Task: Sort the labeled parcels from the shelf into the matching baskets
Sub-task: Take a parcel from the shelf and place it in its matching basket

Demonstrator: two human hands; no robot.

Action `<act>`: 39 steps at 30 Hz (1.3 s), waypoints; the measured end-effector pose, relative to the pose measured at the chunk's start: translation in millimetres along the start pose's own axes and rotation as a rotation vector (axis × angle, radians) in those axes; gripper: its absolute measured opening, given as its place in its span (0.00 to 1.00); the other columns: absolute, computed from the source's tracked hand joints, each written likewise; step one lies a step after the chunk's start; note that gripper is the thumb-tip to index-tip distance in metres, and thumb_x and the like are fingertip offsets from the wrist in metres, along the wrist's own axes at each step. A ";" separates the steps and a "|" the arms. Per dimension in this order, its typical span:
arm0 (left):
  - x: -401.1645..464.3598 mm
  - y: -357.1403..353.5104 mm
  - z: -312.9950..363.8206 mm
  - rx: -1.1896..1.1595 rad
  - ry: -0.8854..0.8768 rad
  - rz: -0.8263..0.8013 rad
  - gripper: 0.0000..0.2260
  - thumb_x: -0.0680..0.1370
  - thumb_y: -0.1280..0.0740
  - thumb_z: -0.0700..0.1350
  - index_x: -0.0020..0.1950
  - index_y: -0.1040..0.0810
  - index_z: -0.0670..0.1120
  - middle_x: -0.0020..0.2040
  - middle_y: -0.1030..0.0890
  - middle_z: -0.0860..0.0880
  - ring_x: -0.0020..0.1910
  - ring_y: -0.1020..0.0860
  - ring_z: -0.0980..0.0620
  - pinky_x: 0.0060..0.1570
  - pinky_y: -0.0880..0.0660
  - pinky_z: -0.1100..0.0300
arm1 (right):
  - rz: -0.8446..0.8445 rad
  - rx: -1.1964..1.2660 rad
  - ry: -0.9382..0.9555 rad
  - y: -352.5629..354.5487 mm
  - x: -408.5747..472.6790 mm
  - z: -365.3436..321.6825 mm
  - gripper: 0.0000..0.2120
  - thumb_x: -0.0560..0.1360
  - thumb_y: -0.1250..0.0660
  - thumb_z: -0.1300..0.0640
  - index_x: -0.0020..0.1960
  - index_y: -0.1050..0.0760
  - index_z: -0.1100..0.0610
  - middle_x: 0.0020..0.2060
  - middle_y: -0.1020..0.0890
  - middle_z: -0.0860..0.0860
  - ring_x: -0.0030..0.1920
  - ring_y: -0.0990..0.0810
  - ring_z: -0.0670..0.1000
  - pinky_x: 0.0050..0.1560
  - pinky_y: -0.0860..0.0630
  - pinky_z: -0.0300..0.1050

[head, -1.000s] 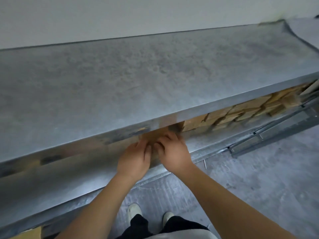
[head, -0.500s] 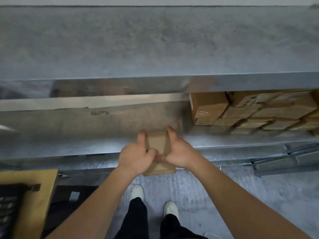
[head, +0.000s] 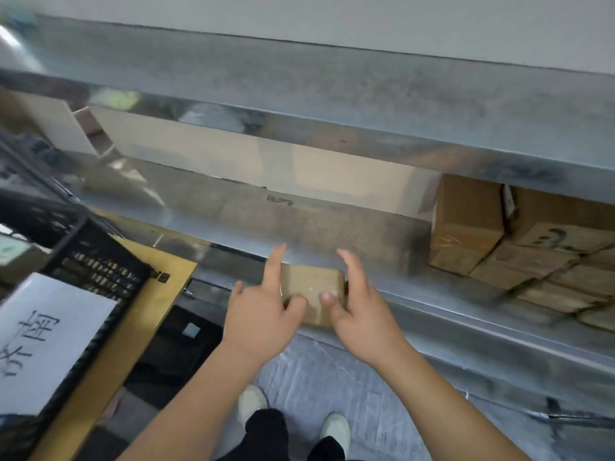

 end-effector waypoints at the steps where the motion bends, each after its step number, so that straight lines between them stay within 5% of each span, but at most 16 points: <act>1: -5.1 4.3 -6.8 0.034 -0.003 -0.014 0.34 0.74 0.44 0.55 0.79 0.50 0.55 0.26 0.23 0.52 0.32 0.25 0.50 0.70 0.35 0.43 | -0.042 -0.036 0.017 -3.7 -2.1 -7.5 0.31 0.83 0.38 0.48 0.81 0.49 0.41 0.65 0.28 0.50 0.63 0.26 0.53 0.64 0.29 0.50; 4: -22.4 19.1 -23.0 -0.010 0.016 0.037 0.22 0.74 0.47 0.55 0.69 0.40 0.58 0.30 0.21 0.51 0.39 0.21 0.44 0.64 0.32 0.44 | -0.079 -0.058 0.084 -16.6 -7.1 -27.7 0.27 0.83 0.38 0.51 0.79 0.41 0.42 0.64 0.31 0.48 0.64 0.26 0.52 0.63 0.31 0.45; 7: -42.1 39.9 -35.9 -0.141 0.047 0.172 0.04 0.82 0.45 0.55 0.55 0.37 0.57 0.36 0.20 0.52 0.38 0.20 0.43 0.39 0.30 0.52 | -0.093 -0.049 0.153 -28.6 -14.3 -51.4 0.19 0.82 0.37 0.50 0.71 0.34 0.41 0.59 0.31 0.44 0.57 0.26 0.47 0.59 0.30 0.45; 9: -53.4 52.8 -44.6 -0.155 0.049 0.213 0.05 0.83 0.46 0.57 0.51 0.37 0.57 0.35 0.23 0.54 0.36 0.21 0.45 0.33 0.33 0.52 | -0.085 -0.027 0.173 -40.2 -19.0 -68.8 0.12 0.82 0.41 0.42 0.64 0.31 0.42 0.55 0.30 0.43 0.54 0.26 0.42 0.56 0.29 0.41; 11: -62.9 61.6 -55.2 -0.165 0.053 0.234 0.05 0.83 0.45 0.56 0.50 0.37 0.57 0.37 0.21 0.54 0.36 0.22 0.48 0.33 0.31 0.52 | -0.058 0.013 0.205 -55.1 -22.3 -84.9 0.14 0.81 0.46 0.36 0.56 0.30 0.44 0.52 0.28 0.42 0.55 0.28 0.39 0.53 0.31 0.33; 14: -79.9 72.1 -76.3 -0.190 0.068 0.252 0.05 0.82 0.42 0.53 0.50 0.38 0.55 0.49 0.17 0.53 0.39 0.24 0.50 0.31 0.33 0.60 | -0.018 0.020 0.236 -83.9 -26.6 -106.2 0.07 0.83 0.42 0.42 0.52 0.30 0.45 0.52 0.29 0.44 0.57 0.30 0.37 0.53 0.31 0.32; 17: -101.3 84.3 -105.8 -0.228 0.122 0.263 0.07 0.82 0.40 0.52 0.51 0.39 0.53 0.59 0.18 0.52 0.43 0.22 0.50 0.31 0.33 0.66 | -0.008 0.043 0.222 -115.1 -32.1 -128.2 0.05 0.82 0.36 0.50 0.56 0.30 0.47 0.55 0.31 0.48 0.57 0.31 0.32 0.51 0.31 0.27; 22: -140.5 113.9 -160.7 -0.249 0.212 0.285 0.15 0.81 0.41 0.52 0.65 0.42 0.57 0.65 0.22 0.51 0.53 0.22 0.49 0.46 0.27 0.56 | -0.052 0.081 0.229 -171.0 -43.6 -173.5 0.19 0.80 0.34 0.55 0.68 0.32 0.47 0.62 0.29 0.47 0.60 0.36 0.26 0.52 0.36 0.18; 27: -176.2 150.9 -219.9 -0.230 0.255 0.365 0.19 0.80 0.43 0.55 0.71 0.42 0.60 0.64 0.25 0.53 0.56 0.26 0.51 0.53 0.26 0.51 | -0.135 0.222 0.254 -228.6 -61.1 -226.3 0.18 0.80 0.32 0.52 0.66 0.31 0.38 0.61 0.23 0.33 0.62 0.26 0.35 0.57 0.28 0.32; 30: -195.3 174.8 -249.5 -0.227 0.297 0.445 0.22 0.78 0.47 0.60 0.72 0.41 0.61 0.67 0.27 0.54 0.60 0.27 0.52 0.56 0.26 0.51 | -0.193 0.286 0.304 -258.6 -68.3 -263.2 0.17 0.81 0.32 0.53 0.65 0.31 0.39 0.54 0.24 0.21 0.57 0.25 0.30 0.51 0.28 0.29; 39: -223.1 221.4 -312.4 -0.283 0.403 0.607 0.21 0.80 0.42 0.60 0.73 0.40 0.62 0.68 0.29 0.56 0.64 0.29 0.55 0.59 0.26 0.55 | -0.421 0.449 0.276 -327.3 -56.0 -340.9 0.15 0.82 0.34 0.55 0.61 0.29 0.35 0.58 0.18 0.36 0.55 0.16 0.50 0.53 0.17 0.63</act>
Point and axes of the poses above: each hand's wrist, its own x-axis towards the middle knuckle, its own y-axis out of the back of the hand, z = x × y, the point moved 1 cm from there along x, towards the middle knuckle
